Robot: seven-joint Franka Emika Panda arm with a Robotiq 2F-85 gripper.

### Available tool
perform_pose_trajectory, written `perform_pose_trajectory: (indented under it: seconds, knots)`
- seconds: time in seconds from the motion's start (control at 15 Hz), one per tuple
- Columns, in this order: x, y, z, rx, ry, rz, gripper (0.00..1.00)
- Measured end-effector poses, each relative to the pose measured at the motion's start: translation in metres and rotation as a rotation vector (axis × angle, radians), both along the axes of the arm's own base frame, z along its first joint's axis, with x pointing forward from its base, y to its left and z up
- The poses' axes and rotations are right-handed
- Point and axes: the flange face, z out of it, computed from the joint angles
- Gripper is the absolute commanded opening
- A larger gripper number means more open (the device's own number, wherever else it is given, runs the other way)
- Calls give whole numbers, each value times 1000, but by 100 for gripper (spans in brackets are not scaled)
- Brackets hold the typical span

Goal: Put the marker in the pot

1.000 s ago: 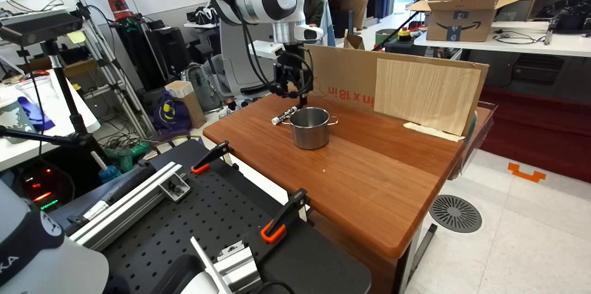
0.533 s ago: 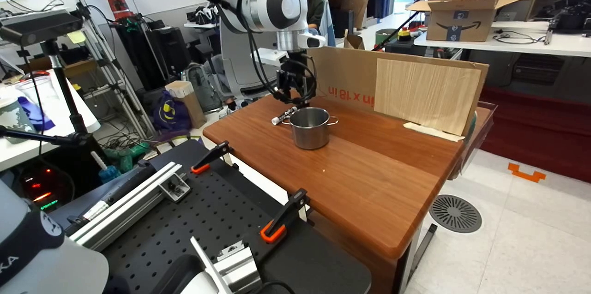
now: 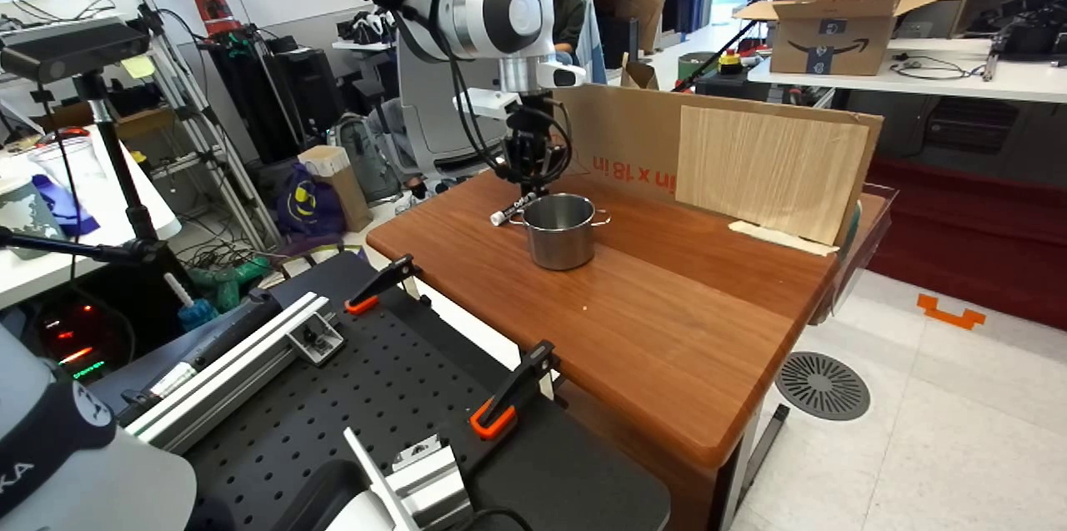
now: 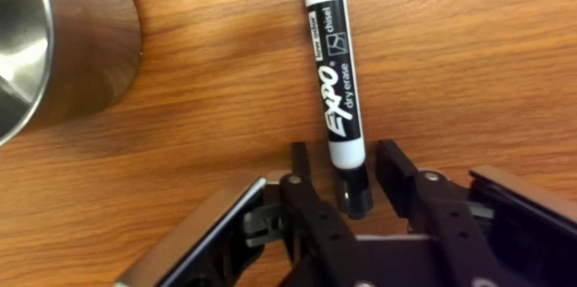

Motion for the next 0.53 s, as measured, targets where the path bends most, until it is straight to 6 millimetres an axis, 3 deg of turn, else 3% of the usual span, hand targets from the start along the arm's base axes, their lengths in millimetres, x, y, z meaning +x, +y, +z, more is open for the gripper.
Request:
perform_pose_trajectory:
  seconds: [0.13,0.53]
  knots:
    - [0,2,1,0,-1,4,1]
    - [4,-1,4,-9,-12,9,5]
